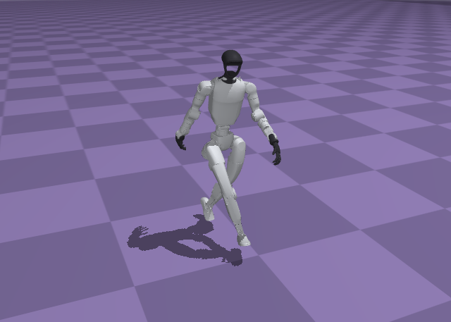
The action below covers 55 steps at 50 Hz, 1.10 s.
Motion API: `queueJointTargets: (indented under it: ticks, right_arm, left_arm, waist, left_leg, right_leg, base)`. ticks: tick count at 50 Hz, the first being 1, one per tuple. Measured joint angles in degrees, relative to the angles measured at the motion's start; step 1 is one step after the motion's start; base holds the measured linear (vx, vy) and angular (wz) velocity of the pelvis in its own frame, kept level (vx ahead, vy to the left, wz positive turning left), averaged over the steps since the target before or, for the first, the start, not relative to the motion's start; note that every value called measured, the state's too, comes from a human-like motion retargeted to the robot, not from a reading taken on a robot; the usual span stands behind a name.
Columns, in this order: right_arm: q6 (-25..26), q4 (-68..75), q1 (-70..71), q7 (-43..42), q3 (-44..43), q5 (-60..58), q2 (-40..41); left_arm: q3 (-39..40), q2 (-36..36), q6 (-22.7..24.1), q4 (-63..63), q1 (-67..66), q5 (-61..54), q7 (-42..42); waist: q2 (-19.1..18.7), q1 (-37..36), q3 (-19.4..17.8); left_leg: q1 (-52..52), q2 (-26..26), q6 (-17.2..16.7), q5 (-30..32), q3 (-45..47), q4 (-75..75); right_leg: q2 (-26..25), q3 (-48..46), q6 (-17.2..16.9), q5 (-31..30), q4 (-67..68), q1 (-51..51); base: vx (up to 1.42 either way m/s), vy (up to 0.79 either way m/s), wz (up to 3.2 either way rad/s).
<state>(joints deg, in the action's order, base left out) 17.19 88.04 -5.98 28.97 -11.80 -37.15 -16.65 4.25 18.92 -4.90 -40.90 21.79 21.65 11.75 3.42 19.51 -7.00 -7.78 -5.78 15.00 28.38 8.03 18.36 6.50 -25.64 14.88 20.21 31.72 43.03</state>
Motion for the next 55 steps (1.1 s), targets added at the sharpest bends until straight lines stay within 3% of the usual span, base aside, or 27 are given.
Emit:
queueJointTargets:
  ticks: [2,3,5,10,13,15,17,18,19,20,22,23,25,27,30,33,35,37,40,42,43,45,47,48,50,52,55]
  right_arm:
    - [1.1,1.0,2.6,-1.0,-0.2,4.0,0.5]
    - [1.8,1.0,4.6,-1.7,0.3,5.5,0.8]
    - [2.1,0.9,8.2,-1.8,2.3,7.8,1.8]
    - [1.5,-4.8,20.5,-3.1,6.3,4.8,6.9]
    - [0.1,-11.3,27.2,-4.2,11.8,3.2,9.2]
    - [-1.7,-17.2,29.6,-4.8,14.7,2.9,10.2]
    - [-5.4,-24.6,29.8,-5.2,17.6,4.2,9.3]
    - [-7.8,-27.2,30.0,-6.2,19.0,5.2,8.8]
    - [-10.6,-28.4,30.0,-8.3,19.3,6.0,8.6]
    - [-13.7,-28.7,29.9,-11.1,19.2,6.5,8.6]
    - [-17.8,-24.5,29.7,-15.0,16.8,9.7,10.1]
    - [-17.0,-21.7,29.4,-14.5,15.9,12.5,10.7]
    - [-9.9,-16.8,28.6,-9.3,15.0,16.9,11.4]
    - [-2.1,-13.3,27.8,-5.7,13.0,18.5,10.9]
    - [-2.2,-10.8,24.3,-12.2,8.5,18.7,8.6]
    - [-4.0,-10.6,18.4,-18.7,5.2,15.7,6.2]
    - [-3.4,-9.6,15.1,-20.9,2.9,13.3,5.2]
    - [-2.0,-7.6,12.3,-19.5,1.2,12.4,4.9]
    - [1.2,-4.4,8.7,-13.9,-1.6,13.4,4.5]
    - [2.6,-3.8,6.4,-10.3,-4.2,14.5,4.9]
    - [2.7,-3.8,5.1,-9.3,-5.9,15.0,5.6]
    - [1.7,-4.0,2.0,-8.4,-9.3,16.8,6.8]
    - [0.1,-3.2,-0.2,-8.7,-11.7,21.1,8.5]
    - [0.2,-2.1,-0.1,-9.1,-11.8,23.5,8.5]
    - [1.9,-0.3,1.4,-10.1,-9.3,25.7,7.7]
    - [3.2,0.2,4.7,-11.2,-5.9,24.0,7.4]
    - [2.5,-1.8,11.4,-12.1,-1.3,18.2,7.5]
  left_arm:
    - [0.2,-1.5,-0.1,0.4,-5.3,1.2,-1.9]
    - [1.1,-2.8,-0.4,-0.2,-7.7,2.7,-1.8]
    - [1.8,-5.5,-2.0,-4.1,-12.1,6.1,-0.2]
    - [3.9,-11.0,-3.5,-22.2,-17.6,12.9,-2.3]
    - [6.3,-10.4,-3.9,-34.4,-20.5,16.5,2.9]
    - [7.7,-9.0,-5.9,-45.0,-20.8,19.2,10.0]
    - [10.5,-6.8,-11.6,-53.8,-19.8,21.8,18.9]
    - [11.4,-5.5,-14.0,-55.8,-20.2,21.9,22.1]
    - [11.6,-4.7,-15.5,-56.5,-21.2,21.4,24.1]
    - [11.7,-4.2,-16.6,-56.5,-22.5,20.6,25.5]
    - [11.8,-4.9,-17.6,-56.5,-23.5,19.4,24.8]
    - [12.3,-5.7,-16.9,-56.5,-23.6,19.4,24.2]
    - [13.8,-7.6,-14.2,-54.8,-23.7,19.4,23.3]
    - [14.2,-10.7,-13.0,-50.1,-24.0,17.2,20.1]
    - [12.3,-14.5,-12.3,-41.9,-21.8,11.7,7.6]
    - [9.3,-16.7,-9.6,-32.5,-19.8,7.3,-3.9]
    - [6.9,-17.0,-7.1,-25.1,-19.0,6.2,-4.9]
    - [5.4,-15.8,-4.5,-18.3,-18.5,6.2,-2.7]
    - [3.2,-13.3,-1.8,-9.1,-19.1,6.3,-0.2]
    - [3.7,-11.7,0.8,-5.5,-19.6,6.7,-1.0]
    - [3.8,-11.0,2.0,-4.5,-19.8,6.8,-2.0]
    - [4.1,-9.9,3.3,-3.3,-20.7,7.3,-3.0]
    - [1.7,-8.8,2.8,-3.7,-21.2,7.6,-3.8]
    - [-0.3,-9.0,1.8,-5.0,-20.8,6.8,-5.0]
    - [-1.0,-9.8,0.1,-9.0,-20.3,5.6,-6.4]
    - [1.6,-10.6,-1.4,-13.7,-20.3,7.1,-4.9]
    - [5.5,-11.3,-2.6,-20.4,-21.2,10.2,-2.9]
  waist:
    - [-1.1,-2.7,-1.5]
    - [-0.2,-5.6,-1.4]
    - [2.5,-9.8,-1.4]
    - [-2.3,-20.8,-2.8]
    - [-3.8,-23.8,-1.4]
    - [-3.1,-26.7,-0.1]
    - [-1.9,-28.4,0.6]
    - [-1.5,-29.6,0.1]
    - [-1.1,-30.7,-0.4]
    - [-0.9,-31.7,-0.9]
    - [-0.3,-30.2,-0.2]
    - [-2.4,-30.0,0.1]
    - [-6.6,-28.8,-0.1]
    - [-8.3,-26.6,-0.3]
    - [-5.2,-21.6,-0.2]
    - [-1.4,-15.6,0.1]
    - [-0.4,-11.8,0.2]
    - [-0.4,-7.4,-0.3]
    - [1.5,-3.3,-1.2]
    - [4.7,-4.3,-1.5]
    - [5.8,-5.2,-1.6]
    - [7.5,-9.6,-2.3]
    - [4.5,-12.5,-4.5]
    - [2.9,-14.7,-4.8]
    - [0.7,-18.5,-4.8]
    - [-2.6,-20.7,-4.2]
    - [-6.7,-23.5,-3.6]
  left_leg:
    - [1.5,2.4,0.0,1.5,-3.1,14.1]
    - [2.3,-0.2,0.0,1.0,-3.6,17.5]
    - [6.0,-2.6,0.0,-9.6,-1.4,30.0]
    - [33.7,7.5,0.0,-33.3,0.1,65.1]
    - [48.3,12.7,0.0,-43.8,7.9,62.7]
    - [55.9,12.4,0.0,-48.0,14.4,52.4]
    - [59.7,4.2,-5.6,-45.9,13.0,34.5]
    - [59.9,1.4,-9.9,-44.7,9.4,27.2]
    - [58.8,0.0,-9.9,-39.8,7.7,21.9]
    - [57.1,-0.8,-7.7,-33.2,6.8,17.7]
    - [53.5,-0.1,0.0,-47.2,8.1,24.8]
    - [51.0,-0.6,0.0,-48.9,2.9,23.9]
    - [47.0,5.0,0.0,-54.1,-0.2,28.5]
    - [43.6,7.0,0.0,-54.8,-0.4,29.6]
    - [39.3,2.2,0.0,-53.6,-1.5,26.5]
    - [33.7,-4.9,0.0,-50.2,-3.8,20.7]
    - [28.9,-7.6,0.0,-47.0,-5.2,16.8]
    - [23.6,-8.5,0.0,-42.8,-7.2,14.4]
    - [14.2,-10.3,0.0,-33.8,-9.2,10.7]
    - [9.1,-10.5,0.0,-27.0,-5.6,11.6]
    - [7.8,-9.3,0.0,-23.8,-2.8,14.6]
    - [7.6,-6.4,0.0,-18.6,1.2,25.7]
    - [17.2,-6.0,0.0,-20.0,-6.7,46.8]
    - [22.6,-6.1,0.0,-25.2,-8.7,56.6]
    - [31.2,-1.1,0.0,-33.2,-8.7,70.3]
    - [37.5,6.3,0.0,-36.7,-7.7,74.1]
    - [44.0,15.7,0.0,-37.4,-1.8,66.2]
  right_leg:
    - [-6.9,1.9,0.0,6.1,-3.7,-9.9]
    - [-7.3,0.3,0.0,9.2,-5.7,-15.3]
    - [-8.0,7.4,-0.1,11.1,-6.0,-21.3]
    - [-15.2,13.5,-4.9,11.6,-10.9,-32.8]
    - [-17.2,15.3,-6.8,8.5,-17.7,-38.9]
    - [-15.5,15.6,-9.7,4.4,-22.8,-42.9]
    - [-11.9,11.1,-13.2,-1.8,-25.3,-45.9]
    - [-11.7,9.2,-13.9,-5.5,-25.7,-48.1]
    - [-11.3,7.0,-14.2,-9.3,-25.2,-50.1]
    - [-10.9,4.7,-14.2,-13.1,-24.2,-52.1]
    - [-9.4,0.3,-15.2,-26.1,-17.0,-50.9]
    - [-9.7,-1.3,-16.0,-33.0,-10.6,-49.5]
    - [-8.6,-6.1,-11.3,-41.4,5.8,-45.1]
    - [-7.5,-2.2,-12.1,-33.0,23.1,-34.1]
    - [-0.3,-1.3,-11.1,-15.5,40.1,-16.0]
    - [7.2,-0.1,-5.6,-1.4,41.3,-1.1]
    - [11.5,-1.4,-0.2,3.9,35.2,3.9]
    - [9.0,0.7,-0.7,-0.1,23.4,4.9]
    - [6.4,7.7,-5.3,-15.2,5.3,-0.1]
    - [7.5,7.3,-4.3,-18.4,-2.1,-8.1]
    - [8.1,4.8,-1.2,-19.6,-3.6,-12.8]
    - [7.5,2.7,0.1,-15.0,-5.0,-20.5]
    - [2.5,4.3,-0.1,-14.9,-3.7,-23.2]
    - [0.7,3.1,-0.1,-14.4,-3.4,-24.5]
    - [-3.6,1.2,-0.2,-13.1,-4.7,-28.1]
    - [-9.9,2.4,-0.5,-12.7,-5.6,-30.1]
    - [-16.2,3.5,-2.8,-11.0,-6.6,-34.3]
  base:
    - [1.65,-0.64,-1.48]
    - [1.44,-0.73,-2.12]
    - [1.51,-0.82,-1.71]
    - [1.15,-0.13,-0.88]
    - [1.36,0.45,-0.18]
    - [0.96,0.64,-0.08]
    - [0.75,0.35,0.29]
    - [1.02,-0.02,-0.04]
    - [1.54,-0.14,-0.32]
    - [1.88,-0.21,-0.01]
    - [1.6,-0.21,0.26]
    - [1.16,-0.07,-0.19]
    - [1.07,-0.1,-0.54]
    - [1.61,-0.06,0.04]
    - [1.1,-0.33,1.03]
    - [1.2,-0.54,1.42]
    - [0.94,-0.39,1.11]
    - [1.26,-0.48,1.15]
    - [1.29,-0.53,0.72]
    - [1.36,-0.52,-0.45]
    - [1.34,-0.32,-0.82]
    - [1.41,-0.34,-0.77]
    - [1.0,-0.62,0.25]
    - [0.73,-0.54,-0.12]
    - [0.83,-0.47,-0.91]
    - [0.82,-0.22,-1.0]
    - [0.88,0.37,-0.82]
